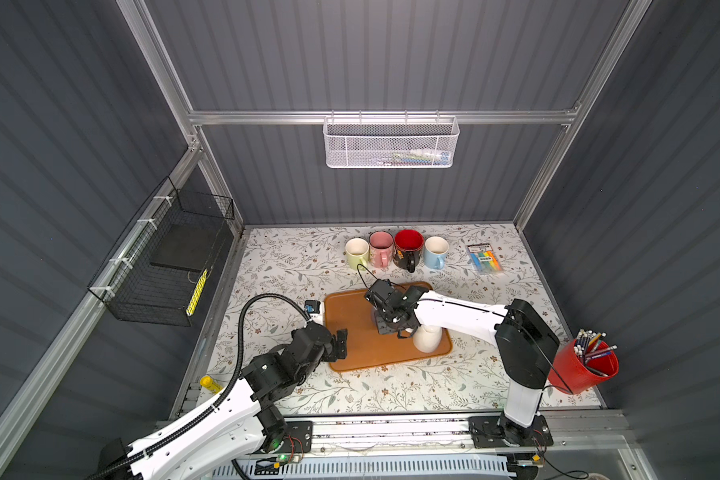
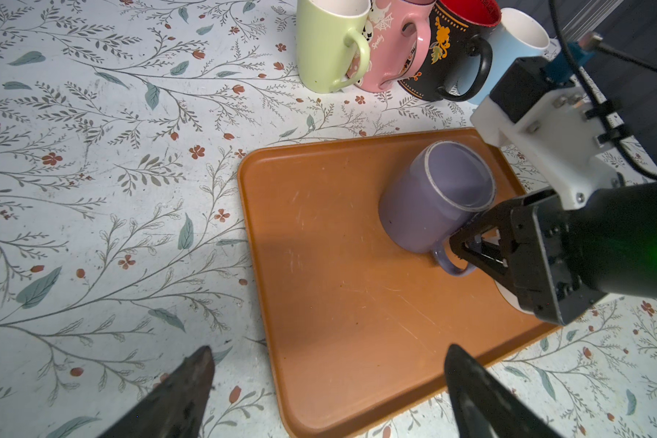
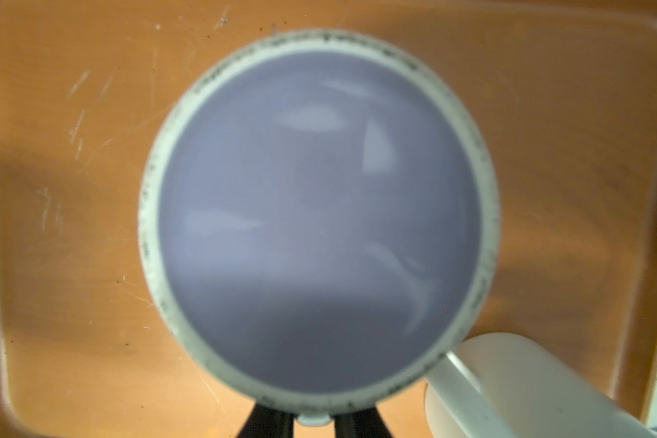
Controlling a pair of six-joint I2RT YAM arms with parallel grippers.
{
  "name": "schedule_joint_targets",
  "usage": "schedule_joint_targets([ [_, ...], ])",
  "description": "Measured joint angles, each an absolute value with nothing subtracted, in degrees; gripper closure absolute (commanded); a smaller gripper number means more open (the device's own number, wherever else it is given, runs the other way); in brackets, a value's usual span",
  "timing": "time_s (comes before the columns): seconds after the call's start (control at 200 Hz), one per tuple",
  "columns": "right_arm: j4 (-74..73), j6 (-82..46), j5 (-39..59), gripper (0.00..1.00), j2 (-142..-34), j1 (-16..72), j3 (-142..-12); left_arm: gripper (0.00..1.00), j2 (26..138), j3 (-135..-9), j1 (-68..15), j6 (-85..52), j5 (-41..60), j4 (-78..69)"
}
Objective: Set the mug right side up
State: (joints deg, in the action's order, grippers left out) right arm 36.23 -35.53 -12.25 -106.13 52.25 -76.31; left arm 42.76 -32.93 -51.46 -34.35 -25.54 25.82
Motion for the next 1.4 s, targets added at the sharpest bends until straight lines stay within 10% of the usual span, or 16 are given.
schedule_joint_targets([
  [1.401,10.79,-30.11,16.1,1.0,-74.15,36.67,-55.68,0.01,38.94,-16.58,-50.37,-41.12,-11.79,-17.28],
])
